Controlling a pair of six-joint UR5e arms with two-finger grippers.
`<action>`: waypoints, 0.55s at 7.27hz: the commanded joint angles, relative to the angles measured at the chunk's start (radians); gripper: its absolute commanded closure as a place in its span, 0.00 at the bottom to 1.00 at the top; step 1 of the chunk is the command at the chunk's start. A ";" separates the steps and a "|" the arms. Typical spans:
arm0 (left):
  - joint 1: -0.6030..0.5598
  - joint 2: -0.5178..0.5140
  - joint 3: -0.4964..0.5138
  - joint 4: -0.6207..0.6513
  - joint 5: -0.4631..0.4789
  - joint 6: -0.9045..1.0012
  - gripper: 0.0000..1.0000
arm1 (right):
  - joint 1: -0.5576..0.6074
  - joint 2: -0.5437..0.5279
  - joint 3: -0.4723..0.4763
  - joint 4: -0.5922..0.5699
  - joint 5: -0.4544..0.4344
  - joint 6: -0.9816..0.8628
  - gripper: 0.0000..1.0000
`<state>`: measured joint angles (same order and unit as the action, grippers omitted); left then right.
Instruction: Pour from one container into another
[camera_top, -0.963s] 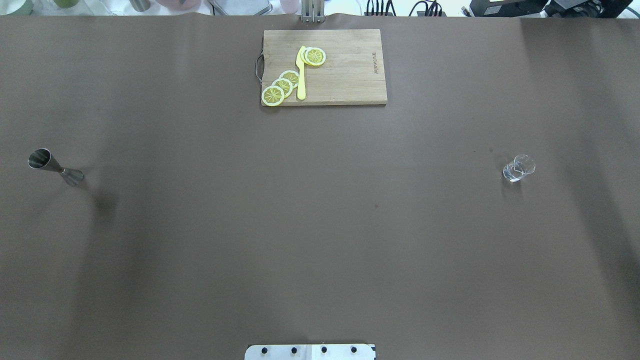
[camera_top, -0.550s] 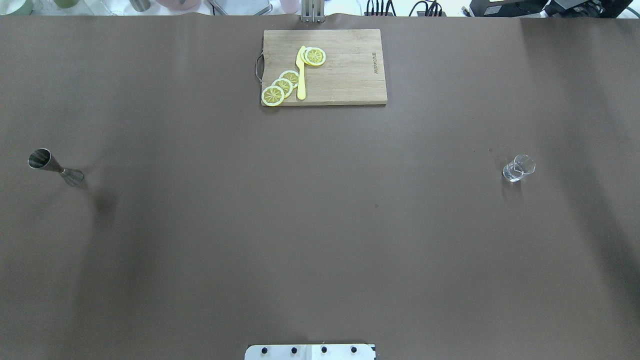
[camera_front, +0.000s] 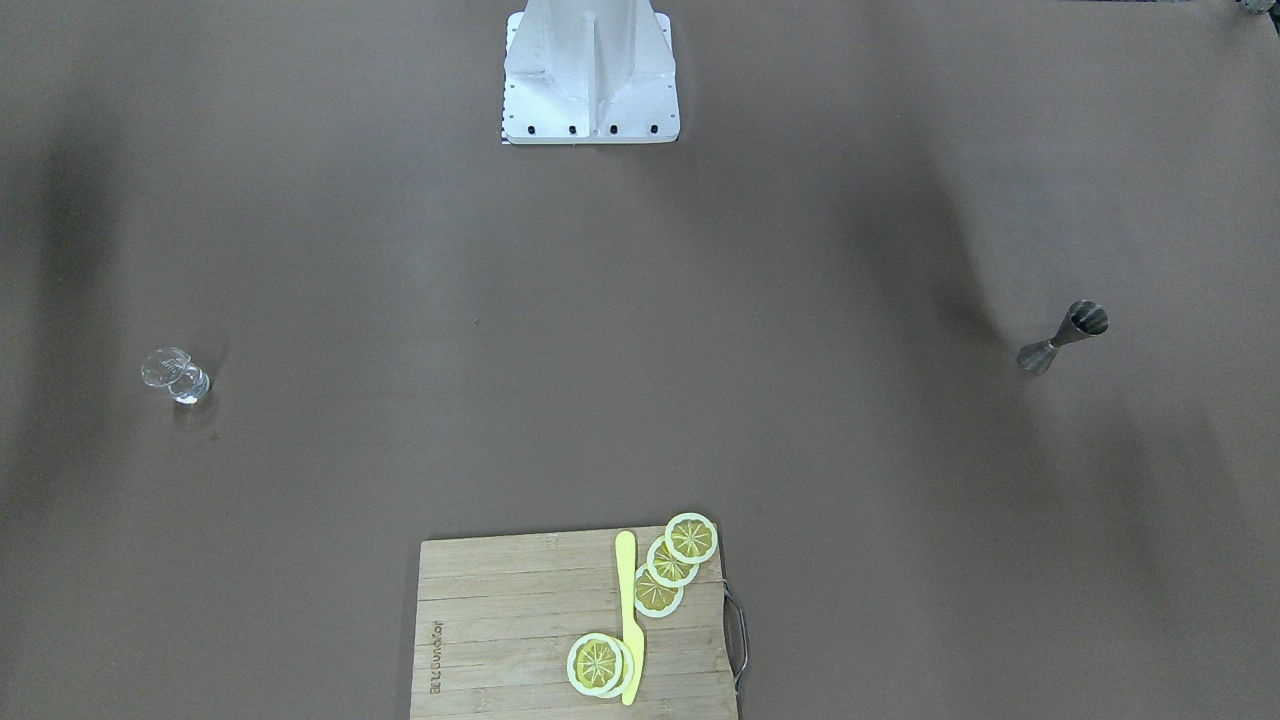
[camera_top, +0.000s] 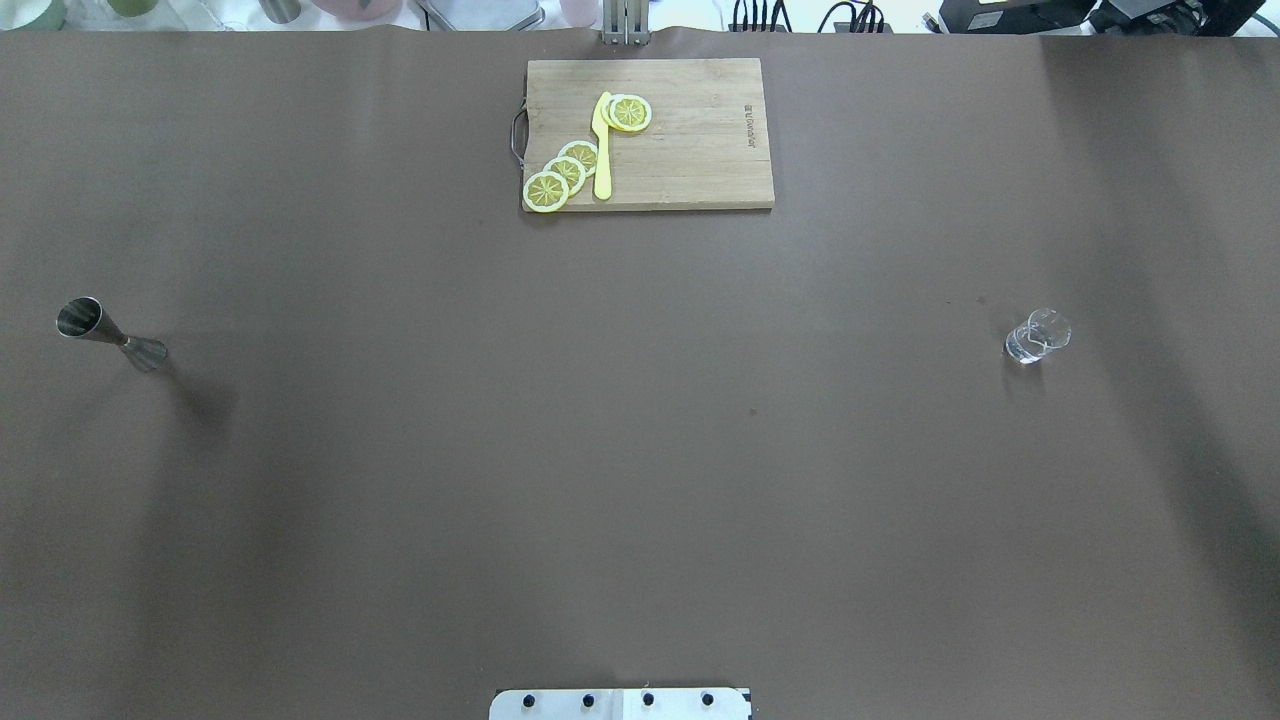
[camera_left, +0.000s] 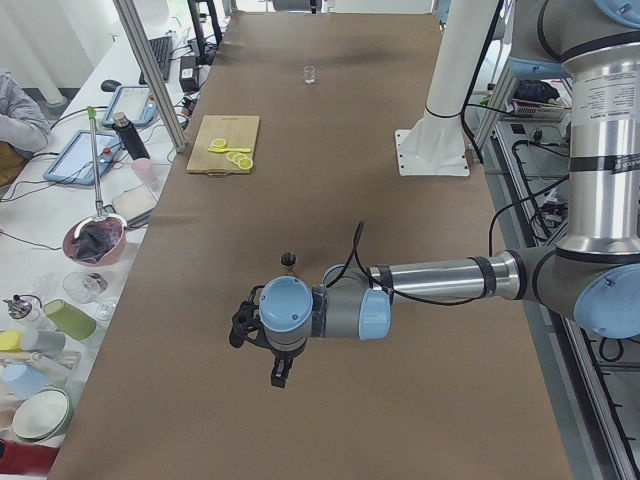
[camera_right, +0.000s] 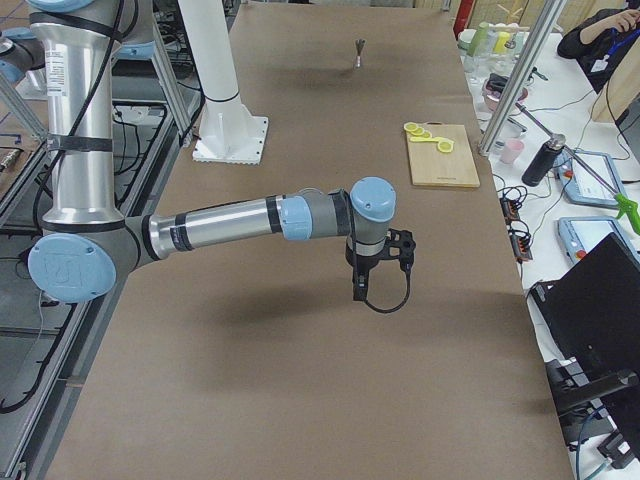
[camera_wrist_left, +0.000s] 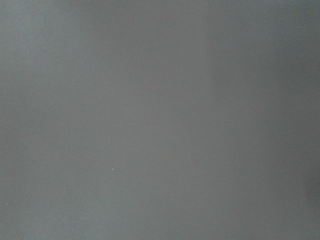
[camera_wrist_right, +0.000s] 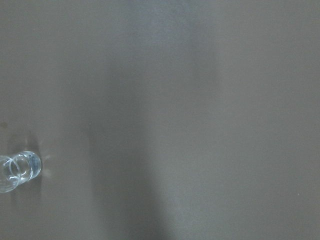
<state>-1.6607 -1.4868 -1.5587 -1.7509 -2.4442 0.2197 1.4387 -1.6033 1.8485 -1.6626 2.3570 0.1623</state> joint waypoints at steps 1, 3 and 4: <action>0.021 -0.021 0.082 -0.228 -0.004 -0.008 0.01 | -0.134 -0.003 0.122 0.006 0.001 -0.041 0.00; 0.062 -0.033 0.143 -0.533 0.002 -0.011 0.01 | -0.170 -0.001 0.144 0.163 0.071 -0.085 0.00; 0.084 -0.035 0.141 -0.592 0.010 -0.026 0.01 | -0.161 -0.001 0.150 0.185 0.088 -0.087 0.00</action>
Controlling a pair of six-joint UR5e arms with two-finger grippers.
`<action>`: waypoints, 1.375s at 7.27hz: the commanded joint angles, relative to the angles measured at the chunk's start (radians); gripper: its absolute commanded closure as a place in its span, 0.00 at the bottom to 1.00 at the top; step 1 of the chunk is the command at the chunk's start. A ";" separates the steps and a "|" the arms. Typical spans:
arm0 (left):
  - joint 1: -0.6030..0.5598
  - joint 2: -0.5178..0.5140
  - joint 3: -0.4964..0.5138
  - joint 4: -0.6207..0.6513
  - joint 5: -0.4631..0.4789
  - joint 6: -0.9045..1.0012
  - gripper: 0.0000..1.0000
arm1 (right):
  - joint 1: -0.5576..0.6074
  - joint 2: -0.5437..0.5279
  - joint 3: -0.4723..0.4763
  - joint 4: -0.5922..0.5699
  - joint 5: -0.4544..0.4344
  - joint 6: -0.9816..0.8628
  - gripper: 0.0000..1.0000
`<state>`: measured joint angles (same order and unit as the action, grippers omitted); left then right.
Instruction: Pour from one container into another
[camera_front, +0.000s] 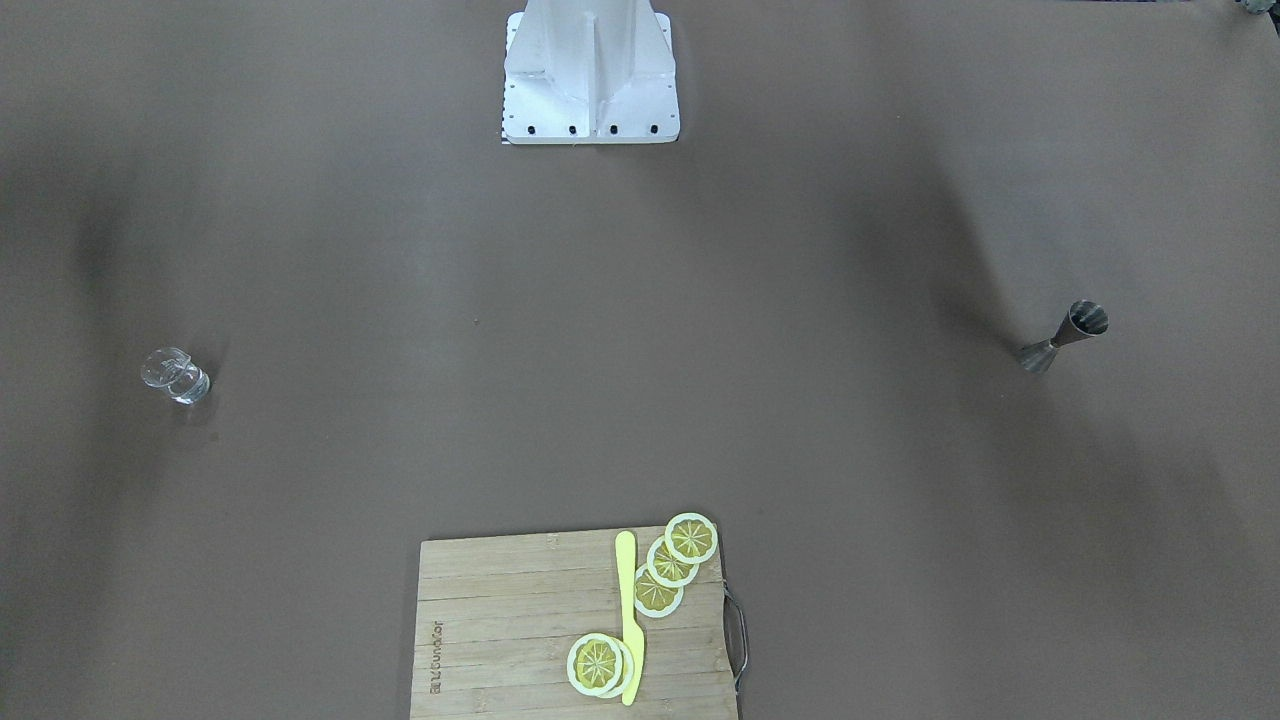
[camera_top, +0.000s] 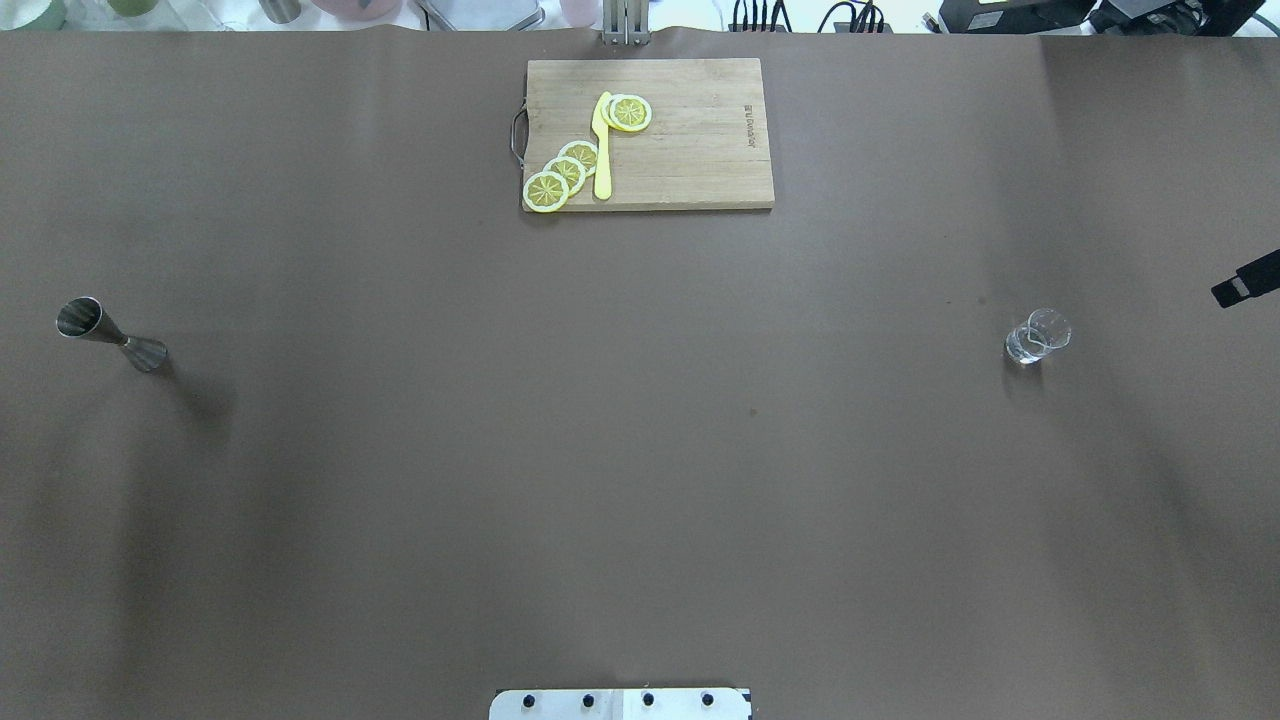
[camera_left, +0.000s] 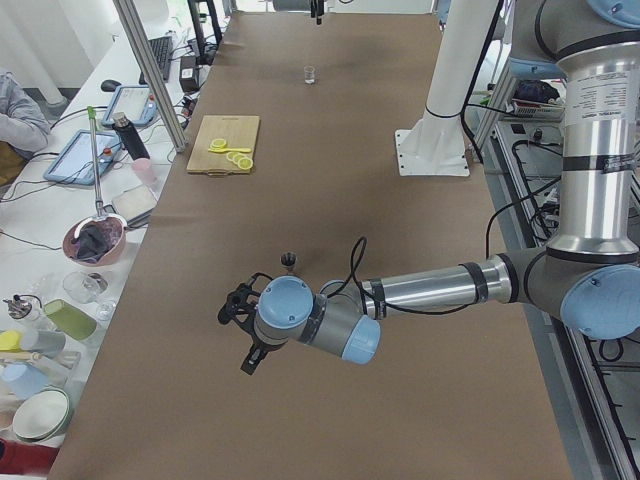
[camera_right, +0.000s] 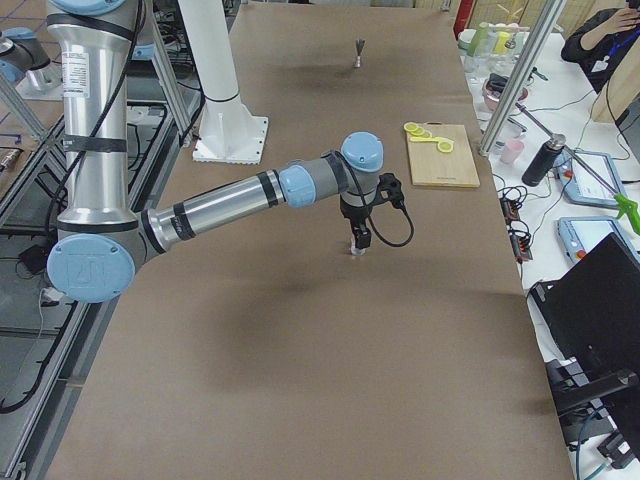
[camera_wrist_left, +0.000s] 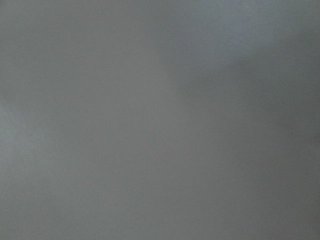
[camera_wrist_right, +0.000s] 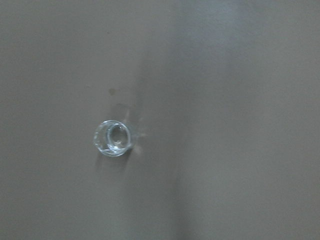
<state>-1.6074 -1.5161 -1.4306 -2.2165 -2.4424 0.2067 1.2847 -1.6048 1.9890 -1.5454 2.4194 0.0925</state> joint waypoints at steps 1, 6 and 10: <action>0.050 -0.006 0.018 -0.206 0.016 -0.016 0.01 | -0.015 -0.001 0.023 0.088 0.088 -0.016 0.00; 0.237 -0.009 0.122 -0.686 0.169 -0.520 0.01 | -0.030 -0.047 -0.073 0.208 0.159 -0.019 0.00; 0.557 0.103 0.133 -1.129 0.507 -0.916 0.01 | -0.018 -0.139 -0.169 0.276 0.162 -0.291 0.00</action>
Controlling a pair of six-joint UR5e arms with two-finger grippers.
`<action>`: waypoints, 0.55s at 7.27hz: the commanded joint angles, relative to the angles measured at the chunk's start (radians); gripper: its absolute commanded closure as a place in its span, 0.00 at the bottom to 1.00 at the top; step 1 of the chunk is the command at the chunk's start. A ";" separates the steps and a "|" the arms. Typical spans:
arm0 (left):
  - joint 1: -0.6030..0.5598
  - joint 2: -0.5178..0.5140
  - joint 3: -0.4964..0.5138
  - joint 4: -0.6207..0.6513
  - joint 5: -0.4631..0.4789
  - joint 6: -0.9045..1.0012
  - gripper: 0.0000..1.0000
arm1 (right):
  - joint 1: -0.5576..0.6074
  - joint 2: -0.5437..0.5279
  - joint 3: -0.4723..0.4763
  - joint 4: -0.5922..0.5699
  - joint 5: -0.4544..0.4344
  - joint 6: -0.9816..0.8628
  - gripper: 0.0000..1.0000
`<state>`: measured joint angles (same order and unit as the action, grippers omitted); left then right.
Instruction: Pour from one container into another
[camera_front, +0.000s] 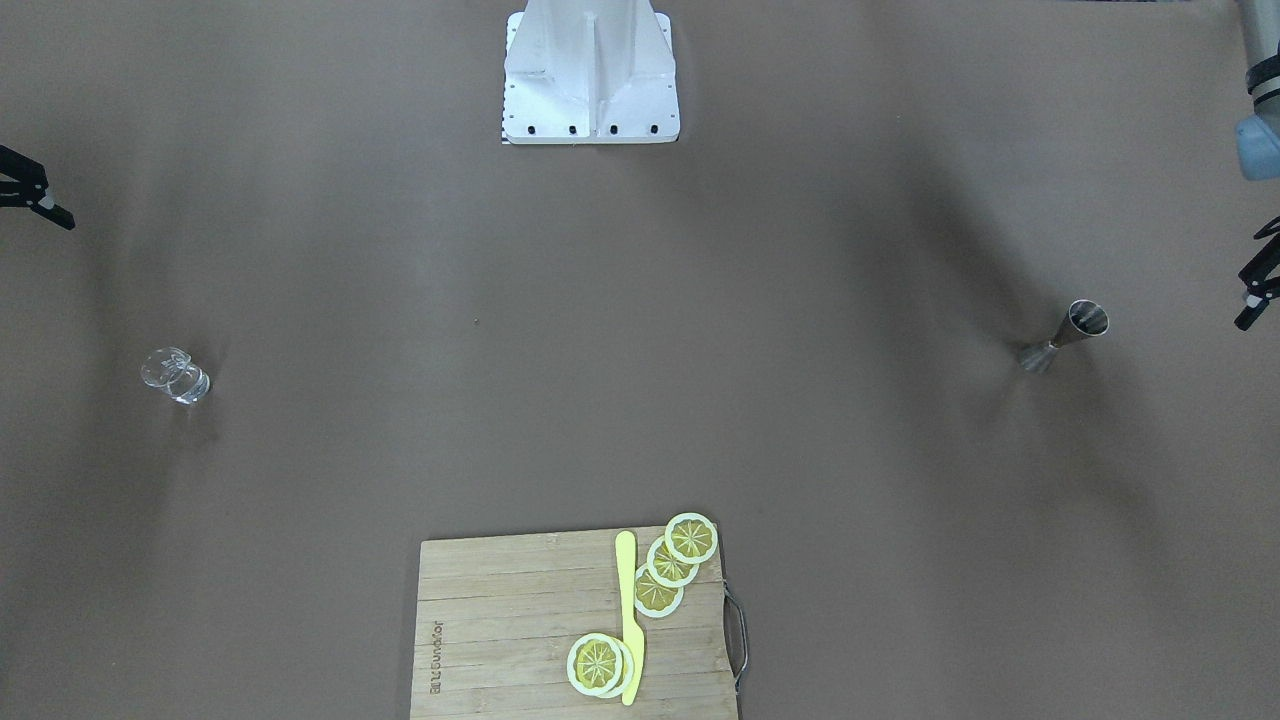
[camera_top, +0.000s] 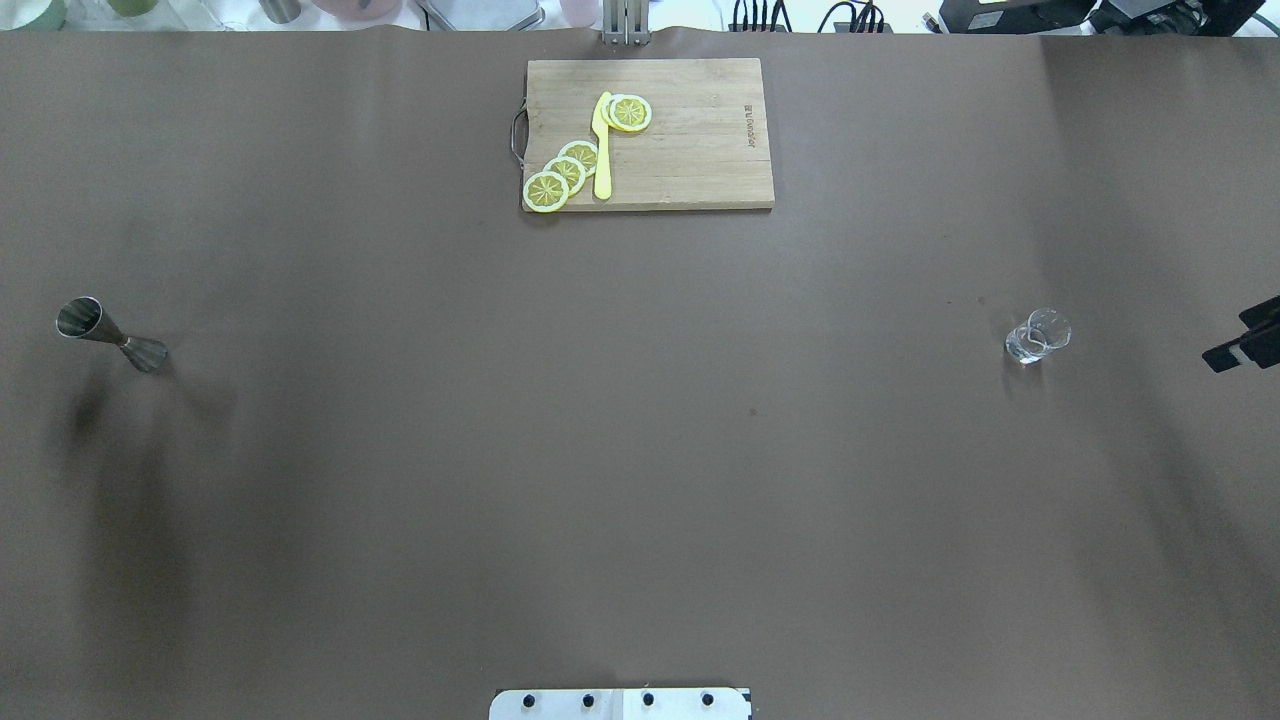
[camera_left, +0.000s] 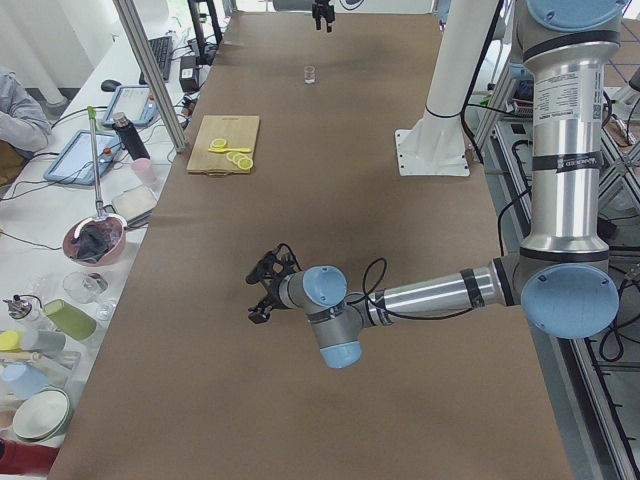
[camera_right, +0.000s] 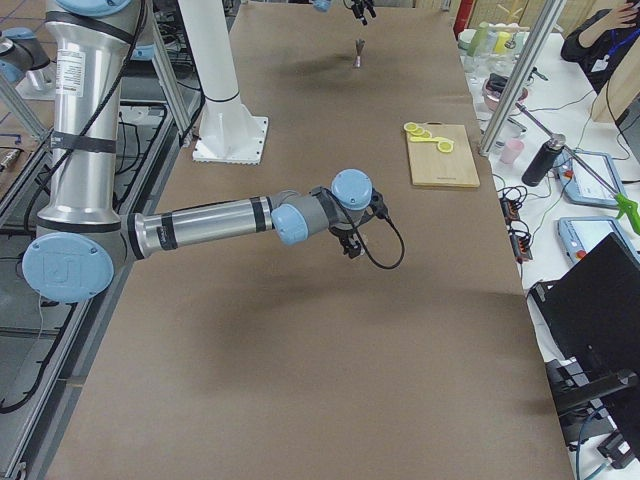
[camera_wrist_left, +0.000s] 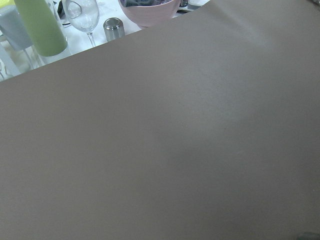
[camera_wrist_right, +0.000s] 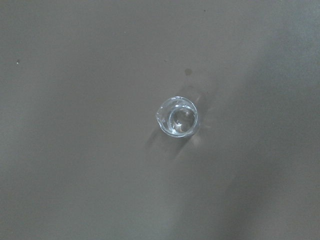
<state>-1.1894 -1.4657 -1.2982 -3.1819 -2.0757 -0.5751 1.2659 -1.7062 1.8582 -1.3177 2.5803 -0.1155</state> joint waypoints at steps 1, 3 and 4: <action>0.283 0.092 0.000 -0.256 0.305 -0.181 0.01 | 0.001 -0.064 -0.087 0.154 -0.003 -0.102 0.00; 0.379 0.145 -0.013 -0.326 0.402 -0.177 0.01 | 0.000 -0.061 -0.267 0.443 -0.014 -0.160 0.00; 0.401 0.145 -0.018 -0.328 0.419 -0.170 0.01 | -0.003 -0.046 -0.348 0.601 -0.058 -0.180 0.00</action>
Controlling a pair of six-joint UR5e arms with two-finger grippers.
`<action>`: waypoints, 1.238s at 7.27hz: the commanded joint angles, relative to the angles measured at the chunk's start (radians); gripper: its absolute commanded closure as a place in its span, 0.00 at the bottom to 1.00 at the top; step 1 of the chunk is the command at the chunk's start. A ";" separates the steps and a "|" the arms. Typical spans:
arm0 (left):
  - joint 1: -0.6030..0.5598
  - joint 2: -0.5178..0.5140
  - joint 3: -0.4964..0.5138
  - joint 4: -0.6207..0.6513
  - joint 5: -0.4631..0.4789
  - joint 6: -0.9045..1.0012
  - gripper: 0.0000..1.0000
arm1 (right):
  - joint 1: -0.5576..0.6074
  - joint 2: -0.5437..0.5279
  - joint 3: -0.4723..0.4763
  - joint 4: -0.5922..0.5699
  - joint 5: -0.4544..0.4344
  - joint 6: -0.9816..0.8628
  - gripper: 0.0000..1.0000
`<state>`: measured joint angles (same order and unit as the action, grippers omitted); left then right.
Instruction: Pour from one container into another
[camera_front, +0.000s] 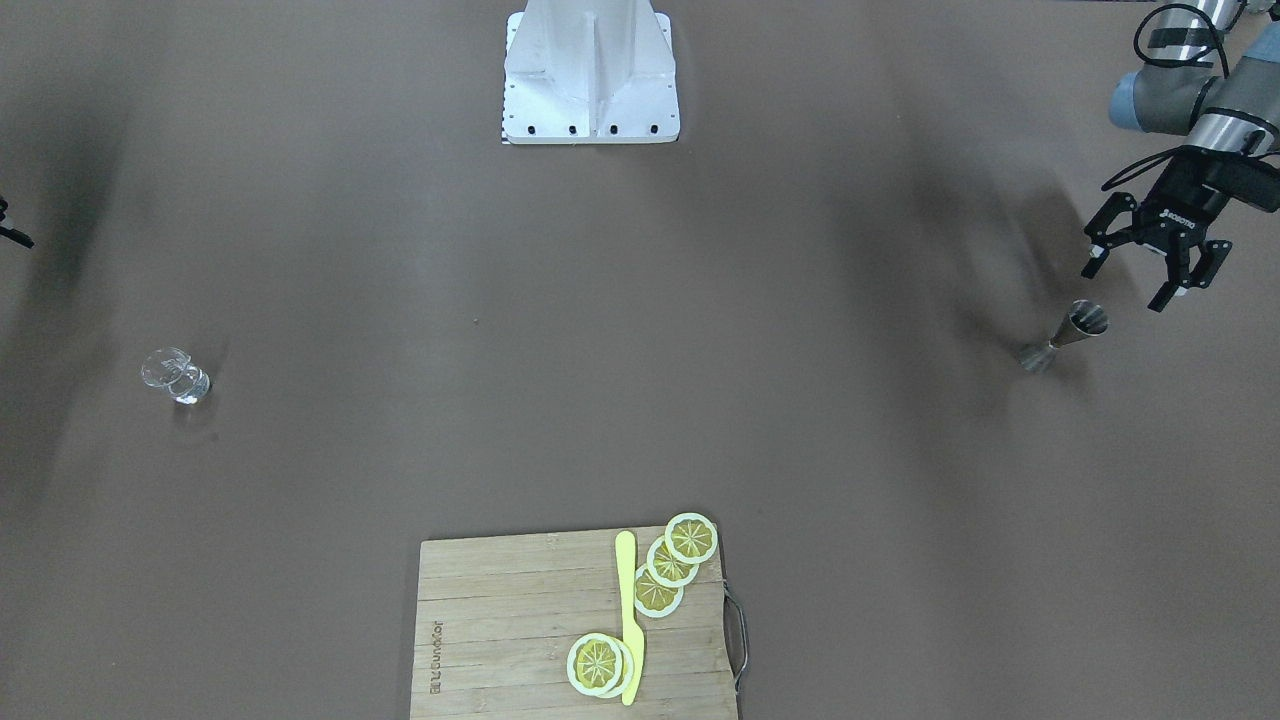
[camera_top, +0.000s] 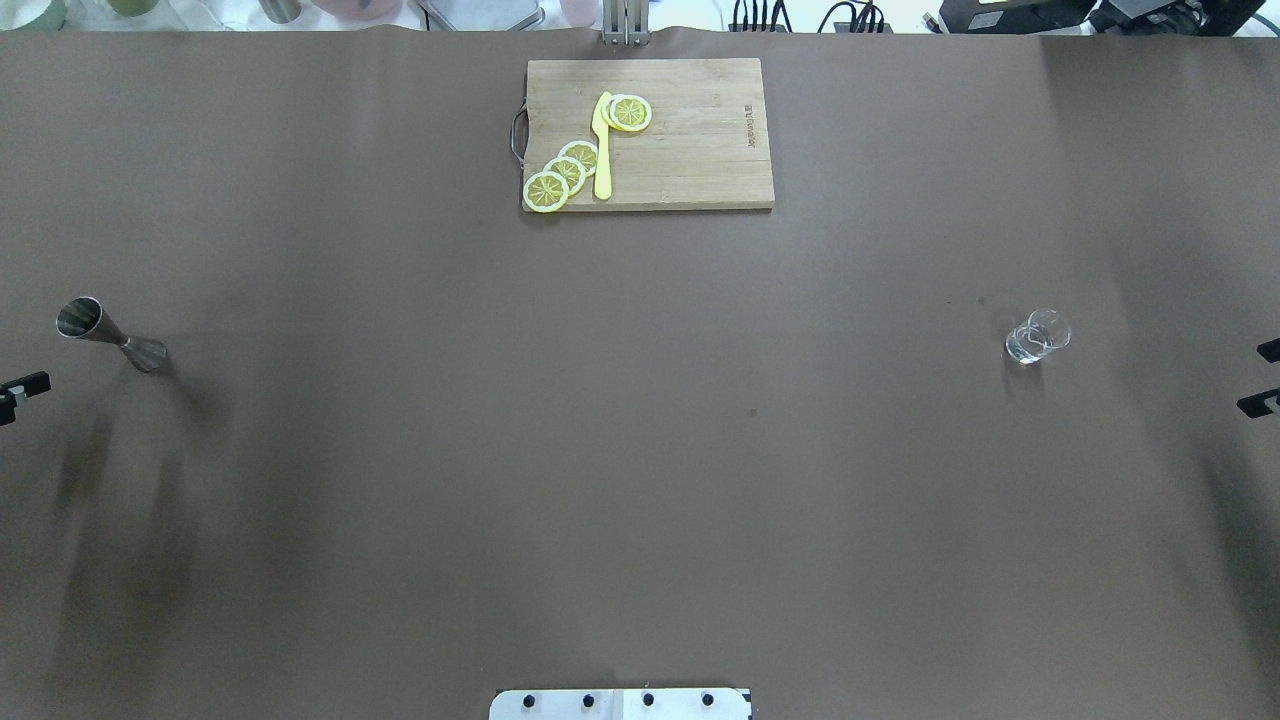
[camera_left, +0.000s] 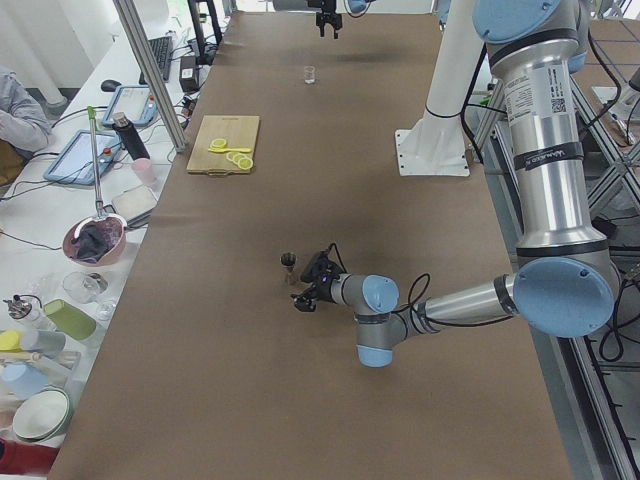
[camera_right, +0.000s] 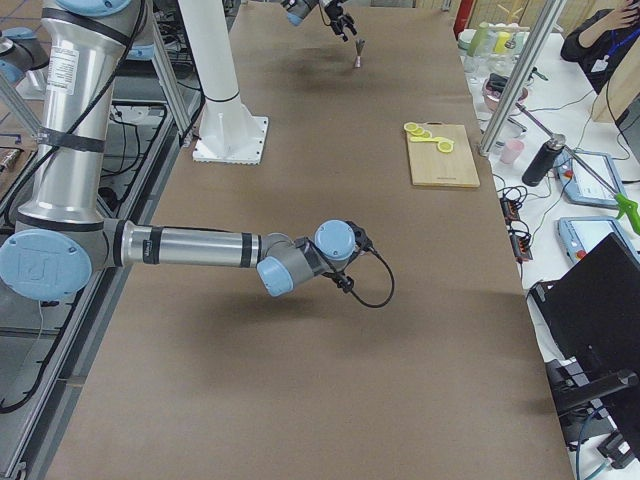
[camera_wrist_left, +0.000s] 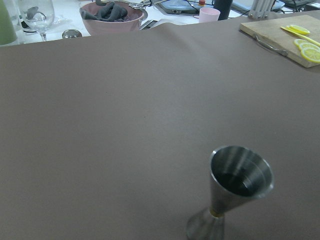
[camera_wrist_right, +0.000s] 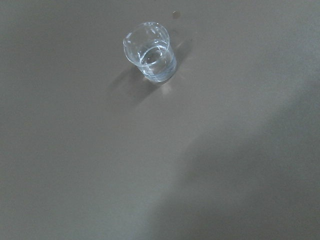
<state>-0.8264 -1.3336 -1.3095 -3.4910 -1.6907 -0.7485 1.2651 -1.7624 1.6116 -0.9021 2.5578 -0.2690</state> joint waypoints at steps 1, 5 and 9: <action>0.103 0.002 -0.005 -0.014 0.151 0.001 0.01 | -0.016 0.039 -0.149 0.300 -0.074 -0.033 0.00; 0.524 0.010 -0.010 -0.002 0.733 -0.012 0.01 | -0.133 0.102 -0.243 0.638 -0.223 -0.056 0.00; 0.480 -0.002 -0.028 0.108 0.863 -0.128 0.01 | -0.159 0.199 -0.364 0.735 -0.173 -0.048 0.00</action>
<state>-0.3308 -1.3275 -1.3351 -3.4266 -0.8906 -0.7975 1.1081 -1.5938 1.2799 -0.1775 2.3536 -0.3167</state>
